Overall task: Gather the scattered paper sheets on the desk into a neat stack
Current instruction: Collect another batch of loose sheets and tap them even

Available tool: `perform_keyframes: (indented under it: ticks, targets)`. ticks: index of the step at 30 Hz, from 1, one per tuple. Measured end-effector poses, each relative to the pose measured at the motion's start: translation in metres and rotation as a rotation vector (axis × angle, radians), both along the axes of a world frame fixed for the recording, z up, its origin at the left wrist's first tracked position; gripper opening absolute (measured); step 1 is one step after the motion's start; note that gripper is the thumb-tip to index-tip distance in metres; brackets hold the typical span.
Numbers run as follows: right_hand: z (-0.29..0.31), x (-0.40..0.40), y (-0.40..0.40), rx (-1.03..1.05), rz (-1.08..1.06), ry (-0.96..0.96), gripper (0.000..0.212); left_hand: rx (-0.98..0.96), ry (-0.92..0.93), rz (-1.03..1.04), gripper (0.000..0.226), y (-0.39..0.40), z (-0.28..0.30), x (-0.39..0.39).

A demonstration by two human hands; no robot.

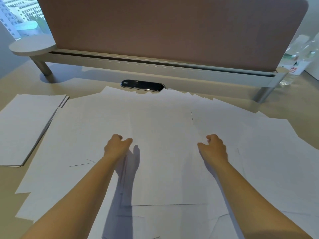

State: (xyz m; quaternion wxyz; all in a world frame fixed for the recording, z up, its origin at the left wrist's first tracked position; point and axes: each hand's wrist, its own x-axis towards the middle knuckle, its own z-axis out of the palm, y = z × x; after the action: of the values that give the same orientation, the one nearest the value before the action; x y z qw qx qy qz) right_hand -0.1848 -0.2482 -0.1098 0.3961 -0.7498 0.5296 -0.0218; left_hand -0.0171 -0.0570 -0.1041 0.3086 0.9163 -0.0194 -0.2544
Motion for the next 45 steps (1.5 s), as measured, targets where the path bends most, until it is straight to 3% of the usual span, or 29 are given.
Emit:
perform_keyframes:
  ticks: [4, 9, 14, 19, 22, 25, 28, 31, 34, 39, 42, 45]
  targets:
    - [0.001, -0.001, -0.009, -0.109, -0.013, 0.176, 0.062, 0.239, -0.13, 0.073, 0.055, 0.014, -0.002, 0.011]
    - [-0.002, 0.015, -0.004, -0.098, 0.039, 0.207, 0.061, 0.36, -0.168, 0.072, 0.058, 0.026, -0.013, 0.026]
    - [-0.002, 0.038, 0.012, -0.016, 0.106, 0.104, 0.064, 0.268, -0.08, 0.032, 0.06, 0.024, -0.014, 0.031]
    - [-0.01, 0.061, 0.032, 0.285, 0.032, -0.225, 0.065, -0.015, 0.145, -0.001, 0.056, 0.023, -0.012, 0.023]
    - [-0.013, 0.062, 0.028, 0.256, -0.004, -0.163, 0.061, -0.032, 0.161, -0.004, 0.046, 0.033, -0.012, 0.026]
    - [-0.015, 0.06, 0.024, 0.253, 0.013, -0.126, 0.014, -0.091, 0.088, 0.062, 0.028, 0.044, -0.015, 0.028]
    - [-0.017, 0.061, 0.018, 0.14, 0.041, -0.074, 0.041, -0.122, -0.004, 0.097, 0.031, 0.053, -0.015, 0.028]
    - [-0.012, 0.062, 0.012, 0.02, 0.035, -0.119, 0.042, -0.12, 0.139, 0.036, 0.037, 0.061, -0.01, 0.03]
    - [-0.017, 0.068, 0.011, 0.028, 0.089, -0.103, 0.039, -0.11, 0.327, -0.004, 0.033, 0.064, -0.001, 0.031]
    - [-0.023, 0.075, 0.01, 0.003, 0.079, -0.102, 0.048, -0.314, 0.282, 0.104, 0.032, 0.05, -0.006, 0.038]
    - [-0.025, 0.078, 0.02, 0.095, 0.074, -0.153, 0.028, -0.324, 0.293, 0.078, 0.018, 0.038, -0.013, 0.034]
    - [-0.026, 0.082, 0.027, 0.214, 0.053, -0.198, 0.013, -0.339, 0.321, 0.051, 0.022, 0.028, -0.013, 0.029]
